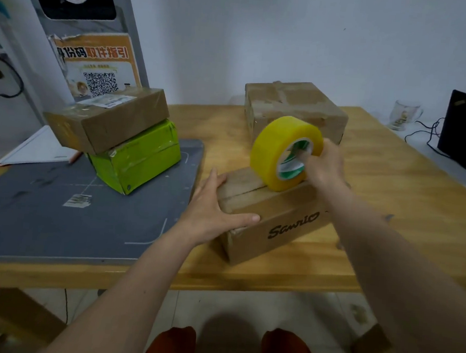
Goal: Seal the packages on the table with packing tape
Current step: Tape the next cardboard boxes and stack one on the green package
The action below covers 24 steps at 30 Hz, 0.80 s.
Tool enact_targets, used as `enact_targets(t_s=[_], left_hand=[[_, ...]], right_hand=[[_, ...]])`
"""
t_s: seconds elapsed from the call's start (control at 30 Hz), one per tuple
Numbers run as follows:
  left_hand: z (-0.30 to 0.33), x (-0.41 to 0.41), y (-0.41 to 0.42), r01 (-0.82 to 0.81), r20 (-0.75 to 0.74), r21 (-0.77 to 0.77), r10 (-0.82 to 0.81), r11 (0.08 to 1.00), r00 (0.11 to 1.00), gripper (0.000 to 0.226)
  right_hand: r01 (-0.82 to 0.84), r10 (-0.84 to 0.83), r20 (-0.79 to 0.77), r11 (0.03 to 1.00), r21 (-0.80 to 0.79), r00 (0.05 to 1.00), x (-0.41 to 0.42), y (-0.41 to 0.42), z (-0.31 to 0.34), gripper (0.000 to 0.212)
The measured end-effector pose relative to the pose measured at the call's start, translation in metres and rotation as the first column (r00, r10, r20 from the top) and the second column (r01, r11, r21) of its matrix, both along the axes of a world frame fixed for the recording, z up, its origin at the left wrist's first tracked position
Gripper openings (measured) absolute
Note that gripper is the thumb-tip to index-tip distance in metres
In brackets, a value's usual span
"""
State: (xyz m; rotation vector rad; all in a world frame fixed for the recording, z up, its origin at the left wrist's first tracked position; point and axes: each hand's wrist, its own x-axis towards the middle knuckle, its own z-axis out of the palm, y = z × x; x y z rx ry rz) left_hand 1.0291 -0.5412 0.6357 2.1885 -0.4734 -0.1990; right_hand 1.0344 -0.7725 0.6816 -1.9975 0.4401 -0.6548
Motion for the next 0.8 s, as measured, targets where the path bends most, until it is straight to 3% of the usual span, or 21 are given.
enact_targets(t_s=[0.1,0.23,0.37,0.53,0.63,0.8], left_hand=[[0.003,-0.002,-0.001,0.001,-0.022,0.003,-0.001,1.000,1.000,0.141],[0.005,-0.001,-0.003,0.010,-0.017,0.068,-0.009,0.998,1.000,0.138],[0.005,-0.001,-0.002,0.000,-0.013,0.079,0.001,0.997,1.000,0.137],[0.004,0.001,-0.001,-0.005,-0.001,0.104,0.005,0.995,1.000,0.141],[0.005,0.000,-0.002,-0.017,-0.001,0.121,0.017,0.993,1.000,0.140],[0.018,-0.004,-0.005,-0.006,0.015,0.298,0.002,0.955,1.000,0.133]], right_hand=[[0.083,-0.081,0.024,0.989,-0.119,0.996,0.001,-0.020,0.002,0.012],[0.091,-0.086,-0.061,0.993,0.081,0.994,0.001,-0.020,-0.011,0.027],[0.014,-0.007,-0.041,0.987,0.162,0.999,0.004,-0.023,-0.013,0.018],[0.114,-0.114,0.005,0.993,0.029,0.993,0.008,-0.040,-0.005,0.012],[0.257,-0.262,0.072,0.964,0.071,0.962,0.007,-0.058,-0.004,0.020],[0.251,-0.255,0.015,0.957,0.143,0.967,0.008,-0.060,-0.018,0.031]])
